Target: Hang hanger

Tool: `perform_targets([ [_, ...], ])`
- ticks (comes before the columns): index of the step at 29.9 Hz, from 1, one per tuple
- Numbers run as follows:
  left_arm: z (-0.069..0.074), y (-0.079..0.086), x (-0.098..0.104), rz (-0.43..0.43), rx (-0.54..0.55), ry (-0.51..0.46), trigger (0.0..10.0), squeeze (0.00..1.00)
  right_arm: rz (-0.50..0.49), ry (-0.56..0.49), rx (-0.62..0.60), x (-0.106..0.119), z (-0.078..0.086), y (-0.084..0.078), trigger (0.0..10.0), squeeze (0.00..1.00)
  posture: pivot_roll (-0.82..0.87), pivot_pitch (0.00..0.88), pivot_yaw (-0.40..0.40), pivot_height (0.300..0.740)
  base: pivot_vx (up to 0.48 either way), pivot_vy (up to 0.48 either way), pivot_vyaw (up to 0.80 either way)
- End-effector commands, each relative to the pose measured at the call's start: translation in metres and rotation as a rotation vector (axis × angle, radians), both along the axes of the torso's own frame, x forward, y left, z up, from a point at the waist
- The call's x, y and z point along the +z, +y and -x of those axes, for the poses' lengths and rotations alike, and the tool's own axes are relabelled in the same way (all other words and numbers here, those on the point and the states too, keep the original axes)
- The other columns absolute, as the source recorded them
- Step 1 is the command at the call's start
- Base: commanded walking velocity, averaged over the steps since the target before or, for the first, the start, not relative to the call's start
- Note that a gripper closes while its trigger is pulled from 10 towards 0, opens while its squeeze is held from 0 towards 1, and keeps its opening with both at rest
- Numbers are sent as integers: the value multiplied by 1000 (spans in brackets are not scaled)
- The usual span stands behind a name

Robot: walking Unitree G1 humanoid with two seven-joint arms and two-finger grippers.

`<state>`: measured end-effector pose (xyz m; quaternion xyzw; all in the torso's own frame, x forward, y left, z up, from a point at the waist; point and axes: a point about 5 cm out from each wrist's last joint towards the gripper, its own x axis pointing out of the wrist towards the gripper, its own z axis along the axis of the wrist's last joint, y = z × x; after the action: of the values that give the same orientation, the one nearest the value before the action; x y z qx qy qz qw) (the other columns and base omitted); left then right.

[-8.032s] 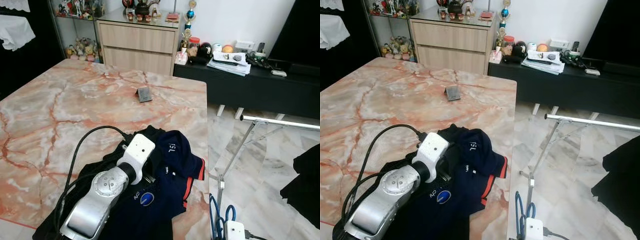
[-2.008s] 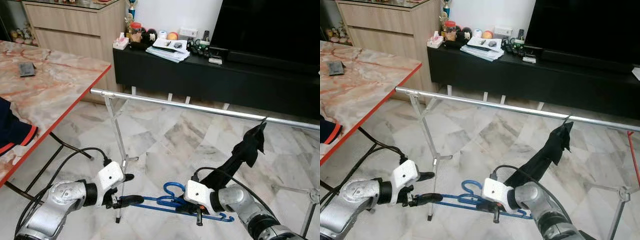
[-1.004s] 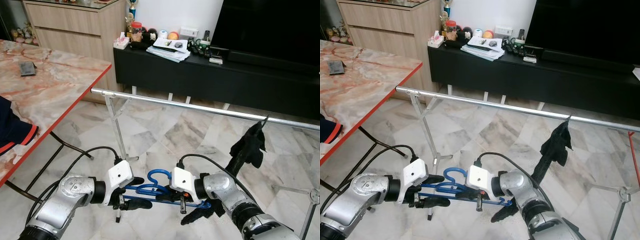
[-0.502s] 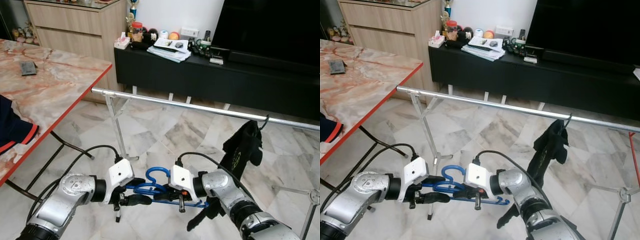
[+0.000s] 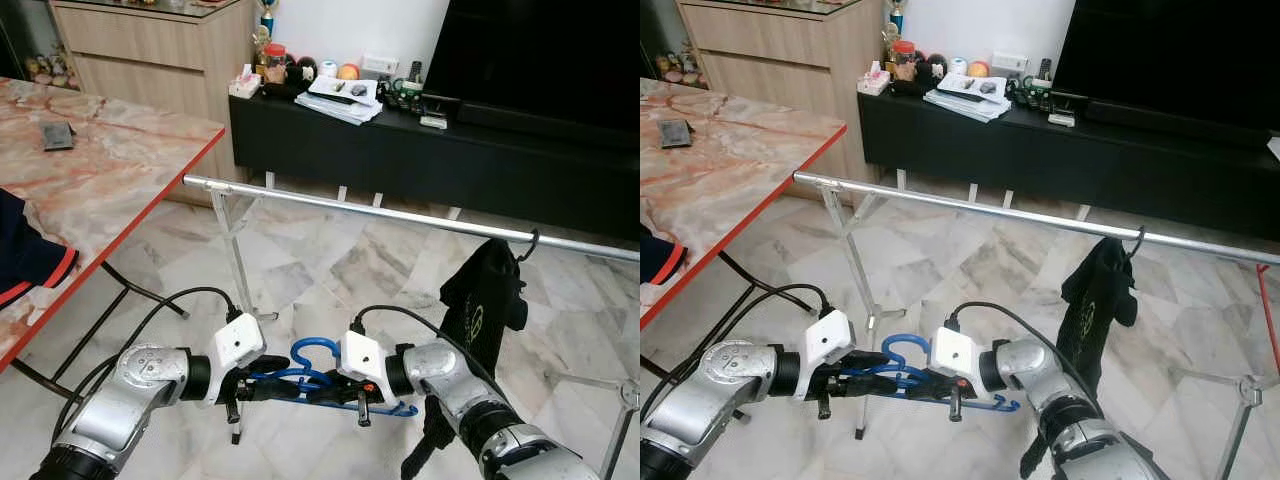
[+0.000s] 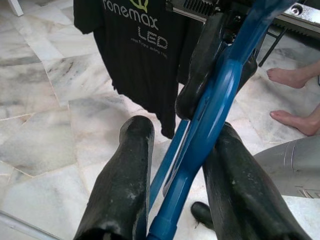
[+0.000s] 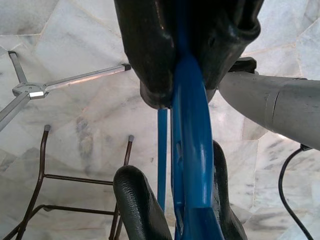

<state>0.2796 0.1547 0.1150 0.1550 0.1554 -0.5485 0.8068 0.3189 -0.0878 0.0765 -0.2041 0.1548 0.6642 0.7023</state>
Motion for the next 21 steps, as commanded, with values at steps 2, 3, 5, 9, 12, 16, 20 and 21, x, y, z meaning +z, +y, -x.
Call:
perform_targets([
  [2, 3, -7, -6, -9, -43, 30, 0, 0, -50, -42, -31, 16, -11, 1, 10000, 0, 155, 44, -128, 740, 0, 0, 0],
  [3, 3, -7, -6, -9, -43, 30, 0, 0, -50, -42, -32, 16, -11, 1, 10000, 0, 155, 44, -128, 740, 0, 0, 0],
  [5, 3, -7, -6, -11, -44, 30, 0, 0, -48, -43, -35, 17, -11, 1, 10000, 0, 155, 43, -129, 740, 0, 0, 0],
  [9, 3, -7, -6, -12, -42, 32, 0, 0, -38, -43, -42, 16, -12, 0, 10000, 0, 156, 41, -131, 740, 0, 0, 0],
  [12, 2, -7, -6, -13, -42, 32, 0, 0, -37, -39, -43, 16, -12, -1, 10000, 0, 156, 40, -131, 740, 0, 0, 0],
  [16, 2, -6, -7, -15, -40, 36, 0, 0, -35, -27, -39, 16, -11, -2, 10000, 1000, 157, 40, -130, 740, 0, 0, 0],
  [20, 2, -5, -7, -23, -39, 41, 0, 0, -29, -21, -29, 16, -11, -4, 10000, 1000, 154, 39, -129, 740, 0, 0, 0],
  [21, 2, -5, -8, -24, -39, 42, 0, 0, -29, -21, -28, 16, -11, -4, 10000, 1000, 154, 39, -129, 740, 0, 0, 0],
])
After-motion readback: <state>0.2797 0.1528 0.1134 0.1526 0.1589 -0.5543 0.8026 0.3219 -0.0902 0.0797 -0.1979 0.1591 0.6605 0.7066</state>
